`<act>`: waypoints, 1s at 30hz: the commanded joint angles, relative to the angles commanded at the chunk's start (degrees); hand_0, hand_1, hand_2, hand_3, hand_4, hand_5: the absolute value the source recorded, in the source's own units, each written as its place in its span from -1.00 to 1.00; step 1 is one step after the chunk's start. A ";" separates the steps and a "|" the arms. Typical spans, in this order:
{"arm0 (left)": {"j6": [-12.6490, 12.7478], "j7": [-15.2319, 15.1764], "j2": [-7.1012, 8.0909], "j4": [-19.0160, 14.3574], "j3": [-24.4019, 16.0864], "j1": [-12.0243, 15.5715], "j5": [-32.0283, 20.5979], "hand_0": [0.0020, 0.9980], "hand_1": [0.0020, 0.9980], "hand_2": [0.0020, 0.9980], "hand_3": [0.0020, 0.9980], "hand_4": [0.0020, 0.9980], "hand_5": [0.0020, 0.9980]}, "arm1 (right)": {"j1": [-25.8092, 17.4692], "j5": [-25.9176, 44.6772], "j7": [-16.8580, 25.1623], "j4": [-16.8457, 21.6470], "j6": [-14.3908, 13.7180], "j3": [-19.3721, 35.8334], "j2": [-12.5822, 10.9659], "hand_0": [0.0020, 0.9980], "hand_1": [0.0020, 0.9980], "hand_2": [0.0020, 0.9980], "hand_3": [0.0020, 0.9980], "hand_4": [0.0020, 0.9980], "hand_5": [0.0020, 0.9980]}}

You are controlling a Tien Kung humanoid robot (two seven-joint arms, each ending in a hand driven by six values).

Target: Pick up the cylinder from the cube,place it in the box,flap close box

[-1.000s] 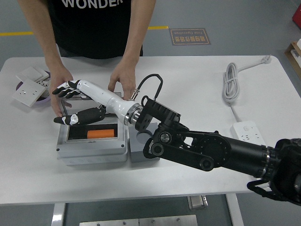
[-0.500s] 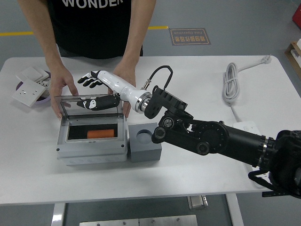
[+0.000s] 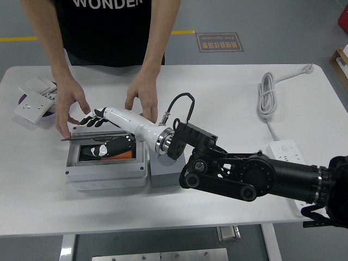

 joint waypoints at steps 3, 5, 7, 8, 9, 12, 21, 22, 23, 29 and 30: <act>0.04 -0.06 0.05 0.00 0.16 0.06 -0.21 0.85 0.71 0.71 0.91 -1.00 -1.00 | -0.09 -0.01 -0.46 0.92 0.04 -1.81 -0.80 0.63 0.44 0.46 0.51 0.66 -0.37; 0.10 -0.06 0.11 0.00 0.17 0.17 -0.31 0.85 0.71 0.71 0.91 -1.00 -1.00 | -0.04 -0.13 -0.71 1.52 0.17 -3.21 -1.28 0.61 0.44 0.46 0.51 0.65 -0.36; 0.15 -0.08 0.19 0.00 0.24 0.26 -0.47 0.85 0.71 0.71 0.91 -1.00 -1.00 | 0.02 -0.22 -0.89 1.89 0.48 -4.39 -1.60 0.61 0.44 0.46 0.51 0.65 -0.36; 0.18 -0.12 0.23 0.00 0.31 0.28 -0.60 0.85 0.71 0.71 0.91 -1.00 -1.00 | 0.05 -0.24 -0.96 2.03 0.71 -4.96 -1.73 0.61 0.44 0.46 0.51 0.65 -0.36; 0.20 -0.15 0.30 0.00 0.37 0.29 -0.69 0.85 0.71 0.71 0.91 -1.00 -1.00 | 0.09 -0.10 -1.04 2.12 1.13 -5.69 -1.86 0.61 0.44 0.46 0.51 0.65 -0.36; 0.26 -0.22 0.40 0.00 0.34 0.24 -0.74 0.85 0.71 0.71 0.91 -1.00 -1.00 | 0.05 -0.08 -1.21 2.15 1.81 -6.48 -2.10 0.59 0.44 0.46 0.51 0.59 -0.33; 0.39 -0.26 0.32 0.00 0.41 0.38 -0.82 0.85 0.71 0.71 0.91 -1.00 -1.00 | -1.27 -1.27 -1.16 2.77 1.45 -1.27 -4.67 0.59 0.44 0.47 0.53 0.52 -0.27; 0.42 -0.26 0.27 0.00 0.40 0.40 -0.83 0.85 0.71 0.71 0.91 -1.00 -1.00 | -1.86 -1.77 -1.18 3.13 1.34 0.22 -5.37 0.59 0.44 0.48 0.49 0.34 -0.24; 0.44 -0.26 0.24 0.00 0.37 0.41 -0.81 0.85 0.71 0.71 0.91 -1.00 -1.00 | -2.19 -2.06 -1.19 3.32 1.29 1.14 -5.74 0.59 0.44 0.48 0.49 0.34 -0.24; 0.46 -0.25 -0.19 0.00 0.43 0.39 -0.87 0.85 0.71 0.71 0.91 -1.00 -1.00 | -7.39 -4.27 0.21 5.12 1.44 9.47 -9.10 0.59 0.44 0.47 0.49 0.37 -0.23; 0.47 -0.27 -0.31 0.00 0.53 0.39 -1.01 0.85 0.71 0.71 0.91 -1.00 -1.00 | -8.45 -4.35 0.94 5.32 1.55 10.87 -9.54 0.59 0.44 0.47 0.49 0.37 -0.23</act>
